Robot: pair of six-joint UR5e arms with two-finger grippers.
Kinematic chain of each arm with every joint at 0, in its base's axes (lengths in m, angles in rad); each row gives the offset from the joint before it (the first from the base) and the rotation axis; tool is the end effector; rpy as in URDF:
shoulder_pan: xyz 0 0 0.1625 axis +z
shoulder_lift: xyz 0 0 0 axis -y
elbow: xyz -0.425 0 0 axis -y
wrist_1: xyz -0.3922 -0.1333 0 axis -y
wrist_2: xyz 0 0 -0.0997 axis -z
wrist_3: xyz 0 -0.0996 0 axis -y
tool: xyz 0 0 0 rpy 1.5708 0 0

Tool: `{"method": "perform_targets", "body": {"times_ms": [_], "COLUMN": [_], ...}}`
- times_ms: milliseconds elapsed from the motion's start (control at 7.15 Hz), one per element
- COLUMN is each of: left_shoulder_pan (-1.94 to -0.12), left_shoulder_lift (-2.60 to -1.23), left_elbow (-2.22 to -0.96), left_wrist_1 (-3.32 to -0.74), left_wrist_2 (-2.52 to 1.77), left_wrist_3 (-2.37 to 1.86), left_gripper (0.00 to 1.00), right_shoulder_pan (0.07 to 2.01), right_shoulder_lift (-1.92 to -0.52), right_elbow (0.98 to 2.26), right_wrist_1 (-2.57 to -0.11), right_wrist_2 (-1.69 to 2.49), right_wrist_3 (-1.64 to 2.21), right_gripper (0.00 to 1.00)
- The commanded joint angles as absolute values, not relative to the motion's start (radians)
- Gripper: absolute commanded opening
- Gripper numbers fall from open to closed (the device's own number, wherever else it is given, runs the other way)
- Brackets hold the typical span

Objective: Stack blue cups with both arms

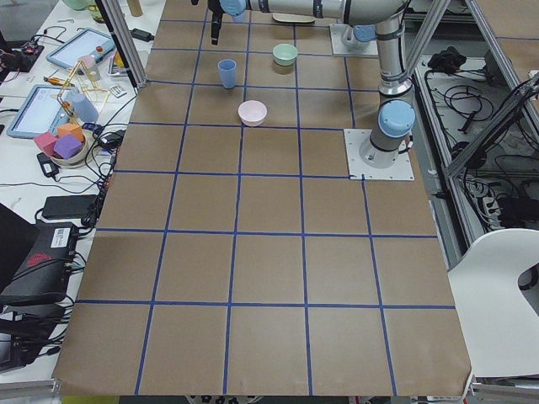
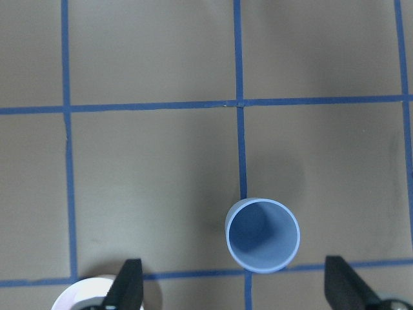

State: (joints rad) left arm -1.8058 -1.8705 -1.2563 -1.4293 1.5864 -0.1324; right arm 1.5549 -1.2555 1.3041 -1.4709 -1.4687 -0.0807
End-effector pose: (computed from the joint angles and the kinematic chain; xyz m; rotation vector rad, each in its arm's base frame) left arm -0.2752 -0.5836 0.4915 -0.1580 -3.1148 0.2446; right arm 0.1338 -0.6097 0.4348 -0.0865 3.0237 0.2173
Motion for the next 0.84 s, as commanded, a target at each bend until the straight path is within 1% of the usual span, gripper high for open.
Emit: {"method": "perform_targets", "body": {"times_ms": [0, 280, 419, 699], "left_shoulder_pan": [-1.717, -1.668, -1.652, -1.596], "left_shoulder_lift": [-1.694, -1.542, -1.513, -1.535], "left_elbow": [-1.374, -1.593, -1.644, -1.606], "left_wrist_1": [-1.569, -1.536, -1.466, -1.468], "left_wrist_2": [1.591, 1.591, 1.588, 1.578], "left_wrist_3": [-0.047, -0.051, -0.026, 0.073], "left_gripper": [1.0, 1.0, 1.0, 1.0], "right_shoulder_pan": [1.67, 1.761, 1.782, 1.815], "right_shoulder_lift": [-1.246, -1.215, -1.204, -1.149], "right_elbow": [1.305, 1.305, 1.307, 1.308], "right_wrist_1": [-1.565, -1.662, -1.702, -1.799], "right_wrist_2": [-1.474, -1.474, -1.474, -1.483], "right_wrist_3": [0.106, 0.24, 0.306, 0.363], "right_gripper": [0.0, 0.0, 0.0, 0.0]}}
